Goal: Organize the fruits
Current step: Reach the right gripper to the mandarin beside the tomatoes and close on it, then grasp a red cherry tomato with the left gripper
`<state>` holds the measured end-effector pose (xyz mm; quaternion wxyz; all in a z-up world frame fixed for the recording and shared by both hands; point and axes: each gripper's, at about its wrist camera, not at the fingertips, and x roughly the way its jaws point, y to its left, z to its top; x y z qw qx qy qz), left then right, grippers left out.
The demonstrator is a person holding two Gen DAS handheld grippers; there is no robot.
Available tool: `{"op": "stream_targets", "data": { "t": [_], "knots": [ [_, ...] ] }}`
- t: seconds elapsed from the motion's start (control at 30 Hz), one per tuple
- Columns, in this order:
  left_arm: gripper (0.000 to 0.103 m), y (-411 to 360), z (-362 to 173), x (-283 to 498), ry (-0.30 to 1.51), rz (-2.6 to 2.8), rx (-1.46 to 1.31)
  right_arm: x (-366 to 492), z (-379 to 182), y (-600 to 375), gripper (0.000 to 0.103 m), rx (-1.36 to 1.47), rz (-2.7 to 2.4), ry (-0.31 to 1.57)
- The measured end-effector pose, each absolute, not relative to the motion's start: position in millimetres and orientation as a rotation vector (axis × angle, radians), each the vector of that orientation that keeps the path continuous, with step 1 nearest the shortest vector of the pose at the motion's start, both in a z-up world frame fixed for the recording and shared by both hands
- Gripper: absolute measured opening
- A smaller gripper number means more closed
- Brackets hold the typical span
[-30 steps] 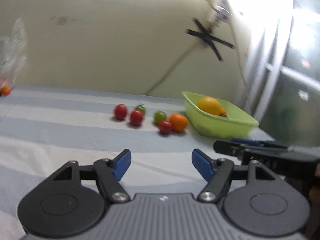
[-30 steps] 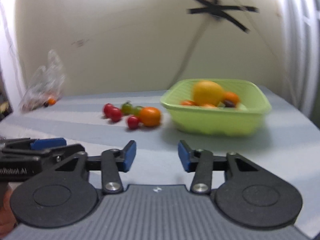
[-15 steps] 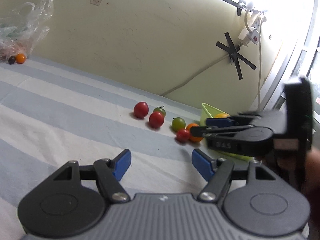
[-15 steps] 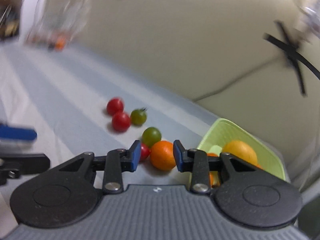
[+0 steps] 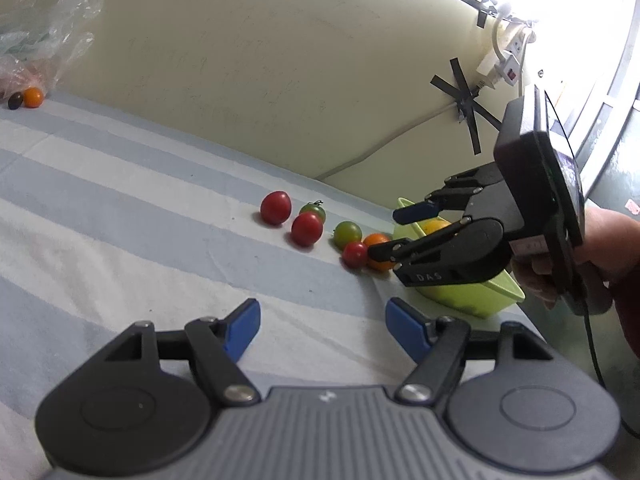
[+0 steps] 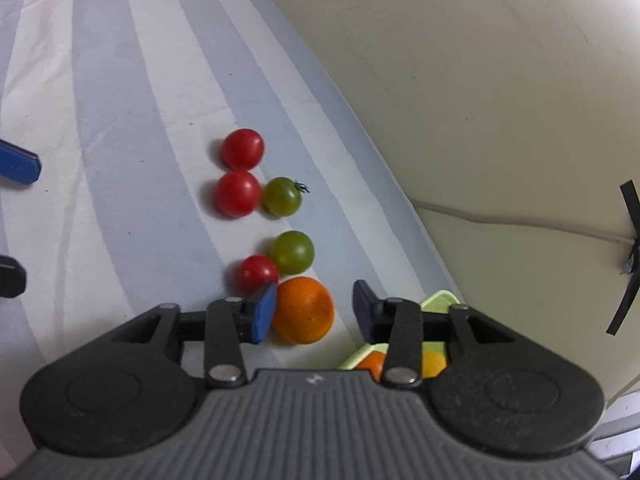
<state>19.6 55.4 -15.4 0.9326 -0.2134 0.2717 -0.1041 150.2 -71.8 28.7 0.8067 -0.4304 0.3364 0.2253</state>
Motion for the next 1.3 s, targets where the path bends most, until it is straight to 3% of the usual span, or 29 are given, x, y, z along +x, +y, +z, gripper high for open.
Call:
{"op": "stream_targets", "data": {
  "t": [0.33,0.37,0.5,0.73,1.03,1.23,1.3],
  "knots": [
    [0.071,55,-15,21,0.556,-0.209,-0.429,139,12,-75,0.047,-1.01,0.515,0.711],
    [0.071,55,-15,21,0.553,-0.209,-0.427,138,12,-74,0.037,-1.009,0.517,0.711],
    [0.071,53,-14,20,0.544,-0.21,-0.411,130,18,-74,0.034,-0.958,0.482,0.665],
    [0.07,49,-13,25,0.575,-0.258,-0.39,65,41,-105,0.033,-0.632,0.498,0.583],
    [0.065,16,6,81,0.625,-0.317,-0.294,0,19,-164,0.032,-0.212,0.5,0.524],
    [0.049,-22,-1,120,0.656,-0.267,-0.152,8,8,-175,0.035,-0.06,0.508,0.444],
    [0.047,-28,-5,124,0.662,-0.253,-0.128,15,6,-180,0.044,-0.016,0.516,0.459]
  ]
}}
